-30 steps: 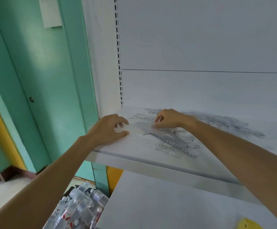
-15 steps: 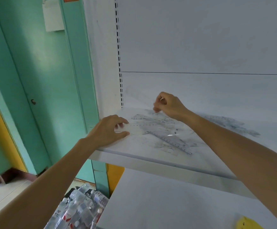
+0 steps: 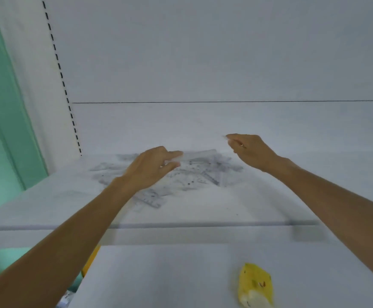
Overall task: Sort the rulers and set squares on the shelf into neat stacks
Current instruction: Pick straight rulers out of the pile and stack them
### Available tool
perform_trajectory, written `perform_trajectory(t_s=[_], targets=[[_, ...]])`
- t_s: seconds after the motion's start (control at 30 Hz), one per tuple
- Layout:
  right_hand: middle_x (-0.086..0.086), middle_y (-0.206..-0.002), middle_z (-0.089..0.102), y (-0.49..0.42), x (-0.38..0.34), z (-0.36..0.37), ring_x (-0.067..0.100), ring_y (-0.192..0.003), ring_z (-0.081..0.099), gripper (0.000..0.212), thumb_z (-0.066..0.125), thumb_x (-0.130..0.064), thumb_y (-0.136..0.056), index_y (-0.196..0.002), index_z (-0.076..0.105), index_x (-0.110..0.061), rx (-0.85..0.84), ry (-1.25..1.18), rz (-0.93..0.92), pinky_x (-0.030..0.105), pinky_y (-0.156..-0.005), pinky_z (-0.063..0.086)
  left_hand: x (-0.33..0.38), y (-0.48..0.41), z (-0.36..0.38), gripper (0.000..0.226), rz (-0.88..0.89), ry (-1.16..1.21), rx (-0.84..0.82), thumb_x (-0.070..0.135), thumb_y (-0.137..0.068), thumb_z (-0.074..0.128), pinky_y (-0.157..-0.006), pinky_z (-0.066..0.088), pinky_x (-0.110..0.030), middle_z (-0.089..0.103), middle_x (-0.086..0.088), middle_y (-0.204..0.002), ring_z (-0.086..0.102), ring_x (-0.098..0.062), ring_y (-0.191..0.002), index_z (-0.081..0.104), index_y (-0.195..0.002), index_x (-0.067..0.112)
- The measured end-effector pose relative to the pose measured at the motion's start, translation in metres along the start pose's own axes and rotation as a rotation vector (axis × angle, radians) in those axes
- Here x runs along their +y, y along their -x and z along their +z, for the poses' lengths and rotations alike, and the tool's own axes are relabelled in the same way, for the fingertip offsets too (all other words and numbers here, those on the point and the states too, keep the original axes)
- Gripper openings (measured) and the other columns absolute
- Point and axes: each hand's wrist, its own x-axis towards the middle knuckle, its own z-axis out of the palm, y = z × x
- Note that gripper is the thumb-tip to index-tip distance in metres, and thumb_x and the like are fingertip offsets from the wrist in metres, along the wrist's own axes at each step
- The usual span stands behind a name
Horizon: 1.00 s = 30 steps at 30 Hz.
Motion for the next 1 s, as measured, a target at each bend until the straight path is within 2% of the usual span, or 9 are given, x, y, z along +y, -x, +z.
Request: perform_trajectory(t_s=[0.07, 0.13, 0.23, 0.33, 0.5, 0.7, 0.8, 0.93, 1.0], targets=[[0.001, -0.098, 0.058, 0.022, 0.038, -0.031, 0.024, -0.098, 0.057, 0.038, 0.032, -0.027, -0.097, -0.129, 0.052, -0.022, 0.013, 0.073, 0.072, 0.033, -0.083, 0.043, 0.036, -0.024, 0.023, 0.038, 0.038, 0.037, -0.013, 0.032, -0.094, 0.048, -0.074, 0.039, -0.026, 0.05, 0.002, -0.089, 0.05, -0.014, -0.082, 0.05, -0.131, 0.028], [0.004, -0.105, 0.056, 0.047, 0.075, -0.065, 0.023, -0.103, 0.053, 0.039, 0.034, -0.026, -0.097, -0.133, 0.047, -0.025, 0.017, 0.161, 0.131, 0.032, -0.084, 0.039, 0.075, -0.046, 0.047, 0.036, 0.049, 0.096, -0.005, 0.029, -0.09, 0.054, -0.078, 0.041, -0.026, 0.056, 0.002, -0.093, 0.051, -0.011, -0.083, 0.055, -0.126, 0.026], [0.005, -0.112, 0.057, 0.088, 0.127, -0.117, 0.024, -0.106, 0.052, 0.039, 0.044, -0.027, -0.095, -0.134, 0.046, -0.019, 0.021, 0.257, 0.205, 0.03, -0.089, 0.037, 0.136, -0.071, 0.084, 0.033, 0.068, 0.168, -0.022, 0.029, -0.086, 0.061, -0.08, 0.04, -0.022, 0.061, 0.002, -0.1, 0.052, -0.011, -0.086, 0.061, -0.117, 0.02], [0.005, -0.113, 0.059, 0.122, 0.174, -0.162, 0.021, -0.101, 0.053, 0.042, 0.054, -0.026, -0.091, -0.13, 0.049, -0.01, 0.105, 0.255, 0.291, 0.027, -0.087, 0.036, 0.193, -0.093, 0.118, 0.031, 0.128, 0.214, -0.04, 0.029, -0.083, 0.066, -0.082, 0.044, -0.025, 0.063, -0.001, -0.101, 0.053, -0.011, -0.083, 0.063, -0.111, 0.015], [0.008, -0.108, 0.06, 0.171, 0.244, -0.215, 0.015, -0.09, 0.051, 0.037, 0.058, -0.024, -0.089, -0.123, 0.054, -0.008, 0.198, 0.259, 0.327, 0.024, -0.081, 0.038, 0.275, -0.121, 0.163, 0.032, 0.18, 0.293, -0.055, 0.033, -0.081, 0.068, -0.08, 0.046, -0.026, 0.062, 0.004, -0.098, 0.056, -0.01, -0.083, 0.064, -0.109, 0.02], [0.016, -0.108, 0.056, 0.2, 0.307, -0.26, 0.03, -0.107, 0.048, 0.037, 0.054, -0.025, -0.091, -0.126, 0.054, -0.011, 0.261, 0.365, 0.392, 0.037, -0.095, 0.038, 0.334, -0.153, 0.197, 0.038, 0.168, 0.362, -0.198, 0.037, -0.075, 0.073, -0.073, 0.039, -0.014, 0.06, 0.004, -0.098, 0.057, -0.01, -0.085, 0.064, -0.11, 0.025], [0.015, -0.107, 0.057, 0.2, 0.336, -0.276, 0.029, -0.106, 0.047, 0.036, 0.056, -0.023, -0.09, -0.124, 0.055, -0.008, 0.273, 0.401, 0.449, 0.035, -0.091, 0.036, 0.348, -0.174, 0.209, 0.039, 0.186, 0.362, -0.192, 0.037, -0.073, 0.074, -0.068, 0.037, -0.006, 0.06, 0.006, -0.094, 0.055, -0.004, -0.08, 0.064, -0.108, 0.023], [0.016, -0.102, 0.059, 0.202, 0.369, -0.293, 0.029, -0.094, 0.054, 0.03, 0.059, -0.02, -0.088, -0.111, 0.058, -0.001, 0.295, 0.366, 0.519, 0.037, -0.084, 0.043, 0.366, -0.205, 0.225, 0.032, 0.167, 0.421, -0.197, 0.035, -0.072, 0.076, -0.068, 0.04, -0.005, 0.062, 0.006, -0.093, 0.056, -0.003, -0.08, 0.065, -0.099, 0.022], [0.017, -0.101, 0.06, 0.203, 0.385, -0.303, 0.029, -0.091, 0.054, 0.026, 0.06, -0.02, -0.087, -0.105, 0.059, 0.0, 0.251, 0.386, 0.531, 0.037, -0.082, 0.043, 0.378, -0.216, 0.233, 0.029, 0.168, 0.442, -0.191, 0.035, -0.072, 0.076, -0.067, 0.04, -0.004, 0.063, 0.007, -0.092, 0.057, -0.003, -0.081, 0.065, -0.096, 0.023]])
